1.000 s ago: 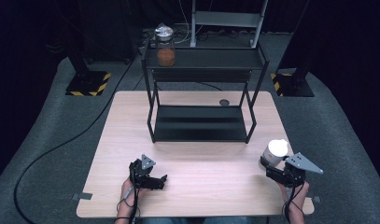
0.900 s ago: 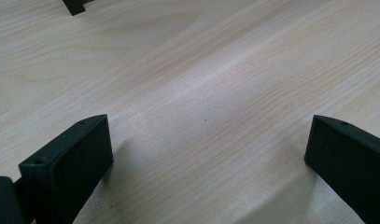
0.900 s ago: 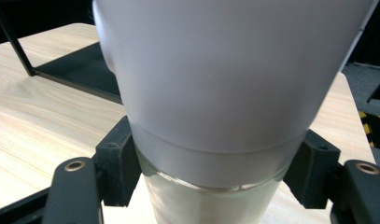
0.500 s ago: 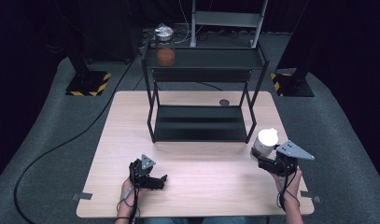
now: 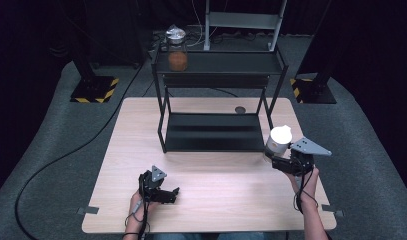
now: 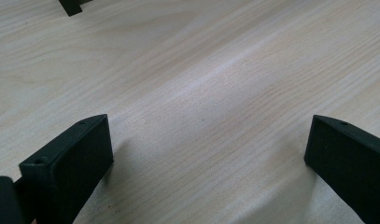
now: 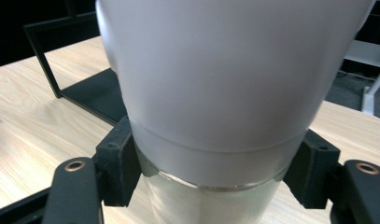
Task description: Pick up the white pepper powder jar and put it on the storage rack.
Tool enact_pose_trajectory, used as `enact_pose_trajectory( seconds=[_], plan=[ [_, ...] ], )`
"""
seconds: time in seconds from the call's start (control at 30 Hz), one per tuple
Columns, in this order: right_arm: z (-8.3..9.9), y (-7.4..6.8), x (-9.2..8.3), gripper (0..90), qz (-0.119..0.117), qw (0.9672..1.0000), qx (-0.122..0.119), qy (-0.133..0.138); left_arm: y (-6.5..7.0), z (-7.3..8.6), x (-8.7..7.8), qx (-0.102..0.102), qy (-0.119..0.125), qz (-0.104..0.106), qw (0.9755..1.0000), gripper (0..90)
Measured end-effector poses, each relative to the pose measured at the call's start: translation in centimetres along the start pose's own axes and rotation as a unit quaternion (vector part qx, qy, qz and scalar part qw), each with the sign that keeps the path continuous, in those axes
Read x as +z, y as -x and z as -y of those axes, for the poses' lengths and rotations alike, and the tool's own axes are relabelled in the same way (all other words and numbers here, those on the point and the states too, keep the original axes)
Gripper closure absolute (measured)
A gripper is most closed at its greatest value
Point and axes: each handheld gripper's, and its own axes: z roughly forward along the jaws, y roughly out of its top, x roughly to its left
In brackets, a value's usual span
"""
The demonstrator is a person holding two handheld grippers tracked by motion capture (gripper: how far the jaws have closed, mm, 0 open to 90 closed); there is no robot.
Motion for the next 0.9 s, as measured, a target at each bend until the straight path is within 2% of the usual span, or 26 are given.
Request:
enact_pose_trajectory(
  seconds=[0.33,0.9],
  plan=[
    [-2.2,0.9,1.2,29.7,-0.013,0.9999,-0.007,0.005,0.0,0.0,0.0,0.0,0.0,0.0,1.0,0.5],
    [-5.2,1.8,2.1,29.7,-0.021,0.9994,-0.024,0.013,0.0,0.0,0.0,0.0,0.0,0.0,1.0,0.5]
  ],
)
